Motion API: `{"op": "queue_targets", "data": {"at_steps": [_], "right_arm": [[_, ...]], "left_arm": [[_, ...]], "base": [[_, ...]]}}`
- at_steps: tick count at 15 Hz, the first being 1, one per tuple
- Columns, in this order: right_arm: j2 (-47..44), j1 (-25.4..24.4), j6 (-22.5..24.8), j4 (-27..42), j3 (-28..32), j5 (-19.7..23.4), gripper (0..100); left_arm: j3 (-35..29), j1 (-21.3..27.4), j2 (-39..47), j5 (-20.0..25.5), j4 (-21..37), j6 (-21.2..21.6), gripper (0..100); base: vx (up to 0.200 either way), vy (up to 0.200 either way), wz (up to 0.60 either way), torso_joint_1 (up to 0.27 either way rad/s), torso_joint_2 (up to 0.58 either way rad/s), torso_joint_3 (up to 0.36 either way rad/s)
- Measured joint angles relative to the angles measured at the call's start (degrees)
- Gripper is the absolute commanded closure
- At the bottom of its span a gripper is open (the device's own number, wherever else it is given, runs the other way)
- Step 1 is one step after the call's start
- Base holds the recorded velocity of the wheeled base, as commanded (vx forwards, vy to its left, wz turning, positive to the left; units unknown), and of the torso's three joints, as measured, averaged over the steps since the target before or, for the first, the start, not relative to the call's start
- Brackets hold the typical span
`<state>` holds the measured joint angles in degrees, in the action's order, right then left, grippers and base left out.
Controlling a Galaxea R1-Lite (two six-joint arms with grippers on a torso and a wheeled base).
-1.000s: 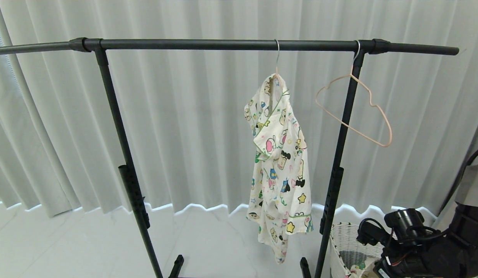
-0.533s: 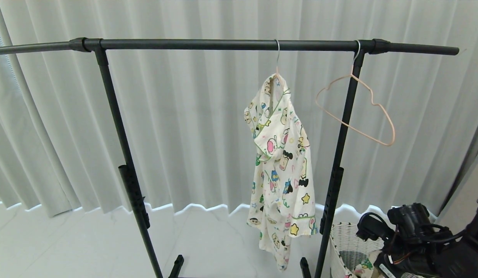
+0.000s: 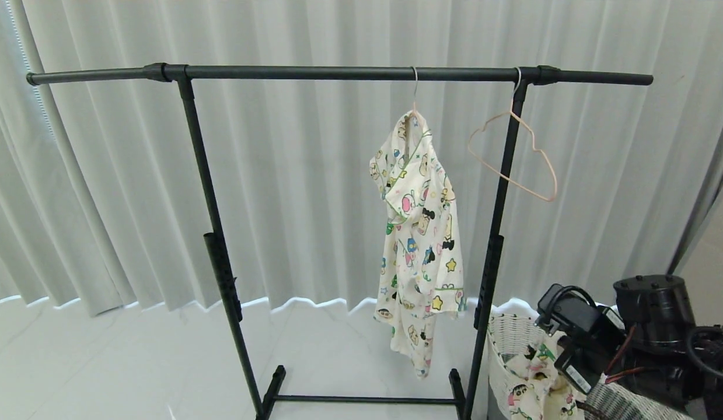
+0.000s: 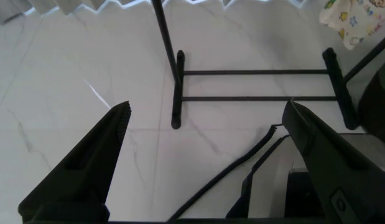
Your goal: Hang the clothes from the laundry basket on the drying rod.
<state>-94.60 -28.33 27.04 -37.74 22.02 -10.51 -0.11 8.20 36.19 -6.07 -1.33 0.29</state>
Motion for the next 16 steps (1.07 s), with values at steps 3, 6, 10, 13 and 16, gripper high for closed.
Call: {"op": "queue_targets", "data": {"at_steps": [3, 6, 10, 13, 16], "right_arm": [[2.5, -5.3, 0.0, 1.5, 4.8, -1.0, 100], [3.8, -11.4, -0.1, 9.6, 14.2, -2.0, 100], [4.3, -19.8, -3.1, 19.1, 27.7, -2.1, 100], [2.6, -24.1, -5.6, 19.8, 35.2, -2.2, 100], [-0.3, -27.1, -5.9, 19.7, 41.9, -2.1, 100]], "left_arm": [[0.0, -0.1, -1.4, 0.0, 0.0, 0.0, 0], [0.0, 0.0, -4.8, 0.0, 0.0, 0.0, 0], [0.0, 2.1, -14.2, 3.3, 0.1, 4.4, 0], [-2.9, 5.2, -18.9, 7.5, 0.1, 13.6, 0], [-12.6, 6.0, -15.1, 12.2, -0.1, 13.8, 0]], "base": [[-0.133, 0.0, 0.0, 0.0, 0.0, 0.002], [0.0, 0.0, 0.0, 0.0, 0.0, 0.0], [0.0, 0.0, 0.0, 0.0, 0.0, 0.0], [0.0, 0.0, 0.0, 0.0, 0.0, 0.0], [0.0, 0.0, 0.0, 0.0, 0.0, 0.0]]}}
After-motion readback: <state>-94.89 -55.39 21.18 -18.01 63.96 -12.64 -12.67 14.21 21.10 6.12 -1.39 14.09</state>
